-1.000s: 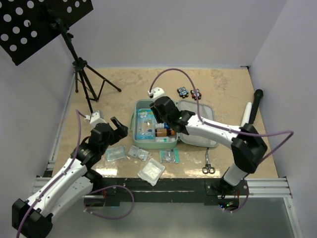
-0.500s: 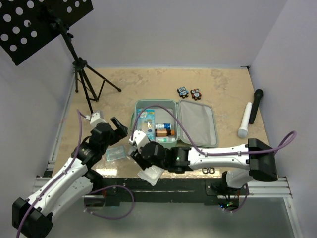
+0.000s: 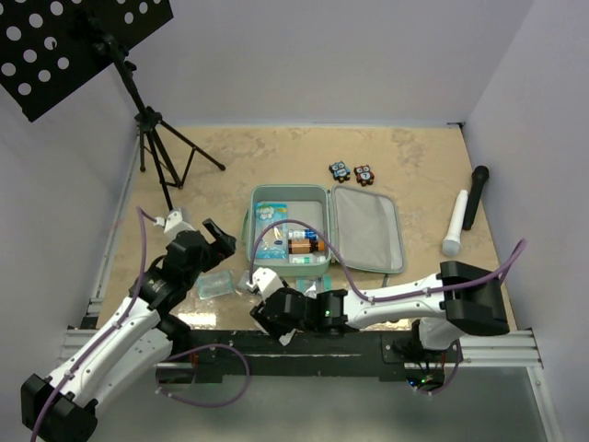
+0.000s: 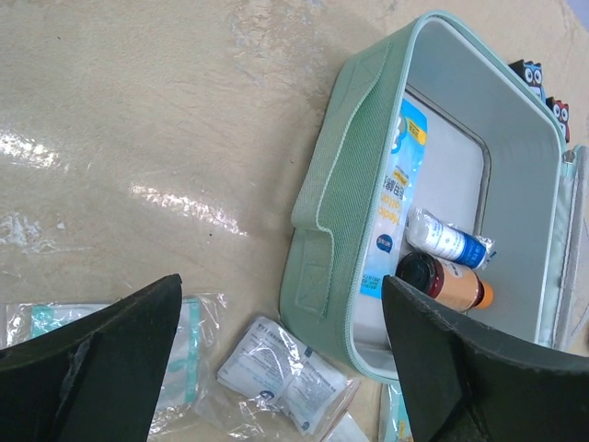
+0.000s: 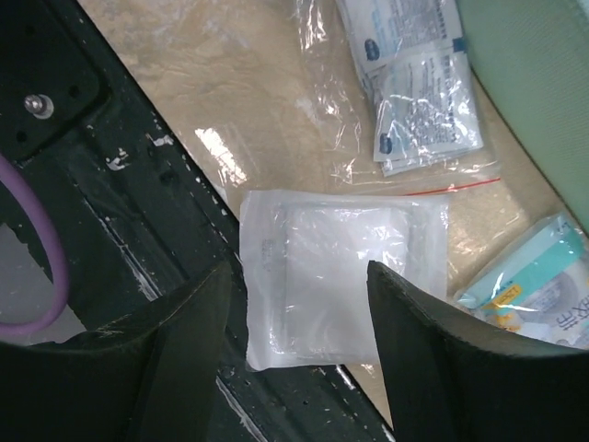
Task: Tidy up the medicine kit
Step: Pick up the medical item at the center of the board.
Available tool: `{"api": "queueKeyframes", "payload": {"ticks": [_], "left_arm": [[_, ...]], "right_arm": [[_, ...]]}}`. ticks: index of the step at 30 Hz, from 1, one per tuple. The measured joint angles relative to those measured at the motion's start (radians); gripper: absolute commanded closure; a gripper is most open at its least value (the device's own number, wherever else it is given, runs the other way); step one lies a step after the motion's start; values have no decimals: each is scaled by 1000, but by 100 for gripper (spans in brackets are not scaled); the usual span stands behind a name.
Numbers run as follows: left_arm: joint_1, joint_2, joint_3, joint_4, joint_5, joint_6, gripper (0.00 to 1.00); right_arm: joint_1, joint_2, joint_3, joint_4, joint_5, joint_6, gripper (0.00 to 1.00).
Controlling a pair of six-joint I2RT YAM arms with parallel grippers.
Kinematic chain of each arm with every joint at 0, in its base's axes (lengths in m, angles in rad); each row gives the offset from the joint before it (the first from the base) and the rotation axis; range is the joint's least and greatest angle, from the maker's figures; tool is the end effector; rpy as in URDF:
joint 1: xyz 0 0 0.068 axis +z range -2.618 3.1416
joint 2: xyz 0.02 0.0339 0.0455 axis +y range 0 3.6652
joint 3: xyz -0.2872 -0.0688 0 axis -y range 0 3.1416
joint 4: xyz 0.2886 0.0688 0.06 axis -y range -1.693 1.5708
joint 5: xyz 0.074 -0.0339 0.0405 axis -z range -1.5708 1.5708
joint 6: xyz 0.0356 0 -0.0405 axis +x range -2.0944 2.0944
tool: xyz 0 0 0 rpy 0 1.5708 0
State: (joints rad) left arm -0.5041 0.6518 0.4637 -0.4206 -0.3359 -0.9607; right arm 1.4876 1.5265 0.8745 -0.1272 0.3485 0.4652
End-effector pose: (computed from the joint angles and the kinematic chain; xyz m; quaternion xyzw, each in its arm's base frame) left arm 0.1586 -0.0741 0.2312 -0.2732 0.8339 -0.1948 0.4383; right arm 0.0412 0.3473 0.1975 -0.3863 0.8252 0.2250 0.3452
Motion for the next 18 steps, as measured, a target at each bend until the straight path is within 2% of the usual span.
{"api": "queueKeyframes", "payload": {"ticks": [10,18], "left_arm": [[0,-4,-4,-18,7,-9,6],[0,-4,-13,-18,10,-9,6]], "right_arm": [[25,132,8,-23,33,34,36],[27,147,26,-43,64,60,55]]}}
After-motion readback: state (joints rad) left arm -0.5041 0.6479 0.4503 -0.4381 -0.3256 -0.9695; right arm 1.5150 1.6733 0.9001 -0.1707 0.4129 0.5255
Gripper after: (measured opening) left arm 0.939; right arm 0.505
